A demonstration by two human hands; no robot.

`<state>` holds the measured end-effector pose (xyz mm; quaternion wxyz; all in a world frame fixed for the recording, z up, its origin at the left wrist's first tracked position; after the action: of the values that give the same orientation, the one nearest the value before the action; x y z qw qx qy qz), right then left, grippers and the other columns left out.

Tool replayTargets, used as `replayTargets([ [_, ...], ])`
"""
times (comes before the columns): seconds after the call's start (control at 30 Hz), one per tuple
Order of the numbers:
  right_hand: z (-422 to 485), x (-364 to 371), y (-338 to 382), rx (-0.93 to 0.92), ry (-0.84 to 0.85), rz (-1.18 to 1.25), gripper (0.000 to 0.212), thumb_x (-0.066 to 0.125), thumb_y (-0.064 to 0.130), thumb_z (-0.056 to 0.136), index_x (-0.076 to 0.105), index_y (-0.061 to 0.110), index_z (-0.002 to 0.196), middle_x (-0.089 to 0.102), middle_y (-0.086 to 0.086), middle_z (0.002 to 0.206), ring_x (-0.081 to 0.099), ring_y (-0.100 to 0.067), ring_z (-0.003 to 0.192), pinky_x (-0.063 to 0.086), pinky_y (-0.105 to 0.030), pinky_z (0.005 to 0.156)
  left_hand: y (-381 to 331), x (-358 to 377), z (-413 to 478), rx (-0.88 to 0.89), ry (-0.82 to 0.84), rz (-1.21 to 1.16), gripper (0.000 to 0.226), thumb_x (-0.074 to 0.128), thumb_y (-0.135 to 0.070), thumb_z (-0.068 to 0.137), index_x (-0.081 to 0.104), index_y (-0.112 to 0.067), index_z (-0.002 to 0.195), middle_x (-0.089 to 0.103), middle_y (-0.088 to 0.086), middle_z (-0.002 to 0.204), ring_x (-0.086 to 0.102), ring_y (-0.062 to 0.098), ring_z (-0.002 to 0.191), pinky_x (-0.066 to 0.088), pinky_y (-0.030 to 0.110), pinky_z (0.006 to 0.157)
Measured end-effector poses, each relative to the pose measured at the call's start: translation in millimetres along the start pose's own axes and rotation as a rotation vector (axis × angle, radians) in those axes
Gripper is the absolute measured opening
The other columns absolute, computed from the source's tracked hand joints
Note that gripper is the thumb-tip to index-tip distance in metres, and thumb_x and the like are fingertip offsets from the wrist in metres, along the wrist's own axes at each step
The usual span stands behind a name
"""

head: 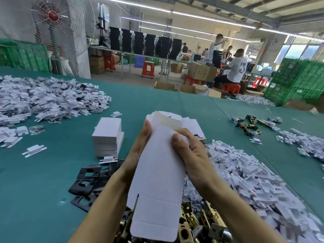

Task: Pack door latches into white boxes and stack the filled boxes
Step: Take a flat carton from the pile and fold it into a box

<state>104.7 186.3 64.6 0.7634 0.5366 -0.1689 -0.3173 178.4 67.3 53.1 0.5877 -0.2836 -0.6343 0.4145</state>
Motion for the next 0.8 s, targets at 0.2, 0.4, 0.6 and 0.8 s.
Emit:
replayTargets([
  [0.2,-1,-6,-1,-0.019,-0.059,-0.026,0.021,0.054,0.044,0.088,0.056,0.023,0.090,0.061,0.016,0.077,0.059,-0.002,0.068,0.048,-0.017,0.058,2,5,10,0.260,-0.248,0.227,0.044,0.055,-0.058,0.078,0.079,-0.022,0.076,0.072,0.002,0.069,0.066,0.012,0.058,0.051,0.023,0.052],
  [0.4,6,-15,7,-0.069,-0.153,-0.143,0.018,0.060,0.038,0.093,0.062,0.019,0.092,0.068,0.008,0.087,0.063,-0.012,0.078,0.054,-0.035,0.069,8,8,12,0.462,-0.276,0.627,0.048,0.046,-0.067,0.092,0.059,-0.029,0.120,0.072,-0.010,0.105,0.068,0.006,0.091,0.056,0.031,0.077],
  [0.6,7,-16,11,-0.037,-0.178,-0.040,0.043,0.049,0.036,0.095,0.060,-0.005,0.095,0.066,-0.025,0.091,0.059,-0.024,0.080,0.051,-0.053,0.075,17,17,9,0.528,-0.074,0.683,0.069,0.055,-0.057,0.089,0.009,-0.070,0.138,0.052,-0.020,0.139,0.060,0.000,0.118,0.052,0.020,0.095],
  [0.8,5,-22,16,-0.092,-0.114,-0.058,0.046,0.043,0.039,0.098,0.060,0.000,0.080,0.062,-0.003,0.072,0.052,-0.015,0.065,0.042,-0.027,0.054,19,18,9,0.582,-0.094,0.509,0.025,0.059,-0.051,0.088,0.054,-0.048,0.112,0.066,-0.011,0.103,0.069,0.015,0.089,0.059,0.035,0.070],
])
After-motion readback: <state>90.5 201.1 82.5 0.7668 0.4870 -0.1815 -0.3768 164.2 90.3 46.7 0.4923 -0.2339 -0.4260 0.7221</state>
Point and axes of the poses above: each hand's wrist, its own z-axis towards the middle knuckle, its own x-axis out of the palm, y = z × x, the point moved 1 cm from there along z, towards the middle knuckle
